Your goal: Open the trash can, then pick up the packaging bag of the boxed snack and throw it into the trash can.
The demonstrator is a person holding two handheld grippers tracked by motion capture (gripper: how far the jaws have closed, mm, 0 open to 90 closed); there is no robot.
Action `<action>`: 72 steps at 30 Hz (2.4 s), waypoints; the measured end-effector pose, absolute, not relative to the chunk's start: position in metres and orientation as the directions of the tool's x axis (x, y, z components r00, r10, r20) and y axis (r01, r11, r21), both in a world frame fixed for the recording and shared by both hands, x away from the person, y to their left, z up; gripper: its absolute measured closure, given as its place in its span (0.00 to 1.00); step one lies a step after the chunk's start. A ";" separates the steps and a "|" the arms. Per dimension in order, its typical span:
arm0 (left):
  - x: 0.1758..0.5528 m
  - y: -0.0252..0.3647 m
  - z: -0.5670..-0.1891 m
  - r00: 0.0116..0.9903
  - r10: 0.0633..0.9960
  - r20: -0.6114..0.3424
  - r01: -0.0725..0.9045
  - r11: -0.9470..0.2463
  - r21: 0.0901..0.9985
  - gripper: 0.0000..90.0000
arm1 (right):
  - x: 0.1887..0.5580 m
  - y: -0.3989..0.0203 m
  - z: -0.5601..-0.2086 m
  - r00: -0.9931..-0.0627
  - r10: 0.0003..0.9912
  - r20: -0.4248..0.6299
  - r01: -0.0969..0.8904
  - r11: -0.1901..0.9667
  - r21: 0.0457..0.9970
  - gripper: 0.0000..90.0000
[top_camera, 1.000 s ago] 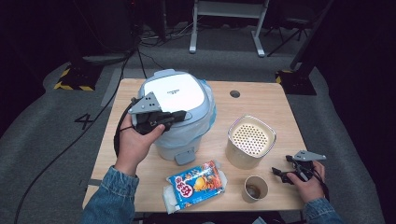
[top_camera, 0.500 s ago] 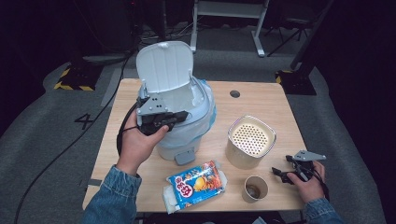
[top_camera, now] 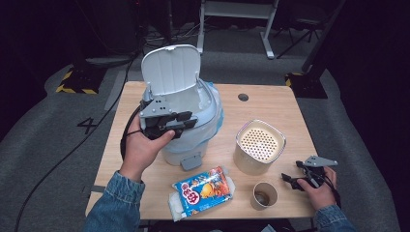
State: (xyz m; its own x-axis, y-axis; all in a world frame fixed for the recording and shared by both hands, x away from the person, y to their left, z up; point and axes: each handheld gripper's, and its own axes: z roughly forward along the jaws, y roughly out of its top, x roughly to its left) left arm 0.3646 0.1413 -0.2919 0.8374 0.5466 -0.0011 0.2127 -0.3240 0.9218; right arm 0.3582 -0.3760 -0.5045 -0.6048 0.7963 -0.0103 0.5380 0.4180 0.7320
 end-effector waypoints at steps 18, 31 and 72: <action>0.320 0.134 -0.306 0.876 0.481 0.029 0.192 -0.404 0.894 0.36 | 0.358 -0.376 -0.505 -0.605 0.796 -0.011 0.538 0.418 0.732 0.14; 0.305 0.119 -0.365 0.901 0.434 -0.010 0.236 -0.471 0.850 0.36 | 0.358 -0.376 -0.505 -0.605 0.796 -0.011 0.537 0.418 0.732 0.14; 0.346 0.096 -0.471 0.856 0.455 -0.247 0.501 -0.611 0.613 0.95 | 0.358 -0.376 -0.504 -0.605 0.796 -0.010 0.538 0.418 0.732 0.14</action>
